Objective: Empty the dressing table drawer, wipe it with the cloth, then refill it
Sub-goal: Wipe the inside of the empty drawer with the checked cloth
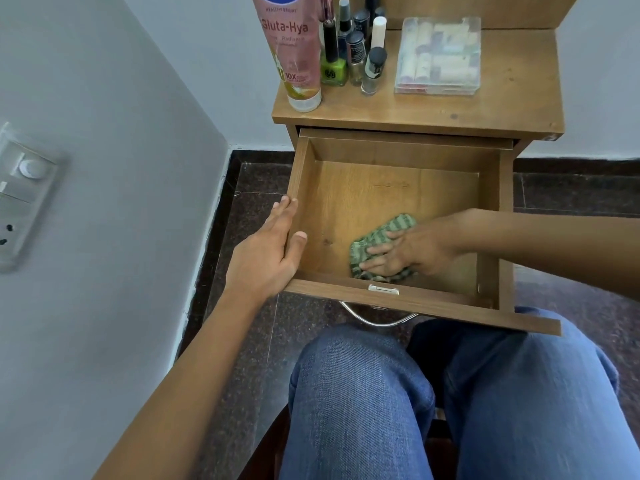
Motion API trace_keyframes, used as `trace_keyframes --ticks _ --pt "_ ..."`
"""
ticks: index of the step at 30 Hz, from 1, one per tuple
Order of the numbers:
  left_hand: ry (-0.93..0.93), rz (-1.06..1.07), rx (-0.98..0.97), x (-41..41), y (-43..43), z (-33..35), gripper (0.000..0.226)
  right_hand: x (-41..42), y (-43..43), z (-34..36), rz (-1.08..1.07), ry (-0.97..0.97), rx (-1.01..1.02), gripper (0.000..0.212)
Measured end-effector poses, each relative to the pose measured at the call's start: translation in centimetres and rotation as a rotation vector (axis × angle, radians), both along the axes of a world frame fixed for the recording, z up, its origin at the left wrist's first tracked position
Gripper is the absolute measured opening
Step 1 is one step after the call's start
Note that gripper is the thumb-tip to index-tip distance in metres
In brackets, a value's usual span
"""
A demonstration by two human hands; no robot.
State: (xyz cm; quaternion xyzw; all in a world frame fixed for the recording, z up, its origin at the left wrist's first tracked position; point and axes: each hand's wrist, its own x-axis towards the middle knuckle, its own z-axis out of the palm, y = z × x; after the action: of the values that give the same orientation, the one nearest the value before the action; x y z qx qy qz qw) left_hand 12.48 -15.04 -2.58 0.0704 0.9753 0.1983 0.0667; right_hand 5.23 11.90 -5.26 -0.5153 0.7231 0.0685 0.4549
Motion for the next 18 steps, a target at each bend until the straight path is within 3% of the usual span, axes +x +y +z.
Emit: trace_keyframes --ticks 12,18 --pt "0.012 0.0 0.021 0.1 0.1 -0.2 0.057 -1.8 -9.0 -0.6 -0.019 0.01 -0.071 0.079" --pt "0.021 0.0 0.006 -0.1 -0.1 -0.3 0.057 -1.2 -9.1 -0.4 0.062 0.145 -0.195 0.067"
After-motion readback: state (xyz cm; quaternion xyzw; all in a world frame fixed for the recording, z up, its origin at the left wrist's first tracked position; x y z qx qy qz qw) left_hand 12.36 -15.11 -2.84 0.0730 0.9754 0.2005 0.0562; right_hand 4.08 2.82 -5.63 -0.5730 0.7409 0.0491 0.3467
